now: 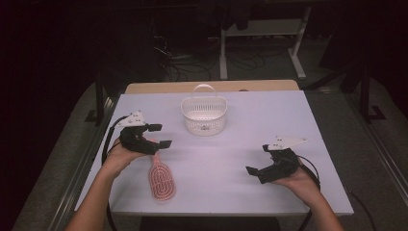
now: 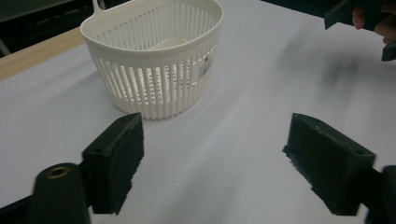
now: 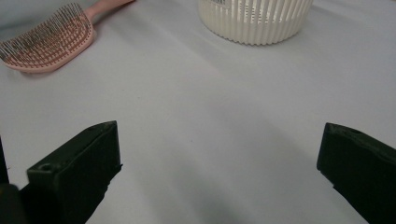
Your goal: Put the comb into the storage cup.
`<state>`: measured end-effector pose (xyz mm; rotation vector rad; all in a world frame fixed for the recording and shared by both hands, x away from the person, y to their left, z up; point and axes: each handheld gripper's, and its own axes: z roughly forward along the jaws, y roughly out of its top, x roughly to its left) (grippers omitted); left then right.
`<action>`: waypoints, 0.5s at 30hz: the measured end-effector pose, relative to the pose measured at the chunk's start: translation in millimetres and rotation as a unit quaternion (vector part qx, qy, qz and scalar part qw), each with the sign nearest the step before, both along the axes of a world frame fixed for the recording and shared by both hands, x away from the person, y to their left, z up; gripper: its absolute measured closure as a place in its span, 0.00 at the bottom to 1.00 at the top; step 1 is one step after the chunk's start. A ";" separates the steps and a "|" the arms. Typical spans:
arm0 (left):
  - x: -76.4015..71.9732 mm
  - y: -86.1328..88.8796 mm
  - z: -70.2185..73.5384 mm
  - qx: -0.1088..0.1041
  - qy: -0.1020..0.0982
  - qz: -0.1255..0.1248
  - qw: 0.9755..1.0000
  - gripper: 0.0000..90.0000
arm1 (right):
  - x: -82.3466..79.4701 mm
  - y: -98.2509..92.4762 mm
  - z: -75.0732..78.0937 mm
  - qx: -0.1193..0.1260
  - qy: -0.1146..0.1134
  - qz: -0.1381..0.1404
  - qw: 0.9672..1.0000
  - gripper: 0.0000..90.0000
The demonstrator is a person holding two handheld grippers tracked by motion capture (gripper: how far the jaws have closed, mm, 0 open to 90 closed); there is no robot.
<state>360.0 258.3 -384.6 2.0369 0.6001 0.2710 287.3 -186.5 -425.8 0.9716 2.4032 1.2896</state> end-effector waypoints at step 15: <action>28.2 4.5 -9.5 0.043 0.031 0.024 0.998 0.96 | 0.2 -0.1 0.1 0.001 0.000 0.000 1.000 0.00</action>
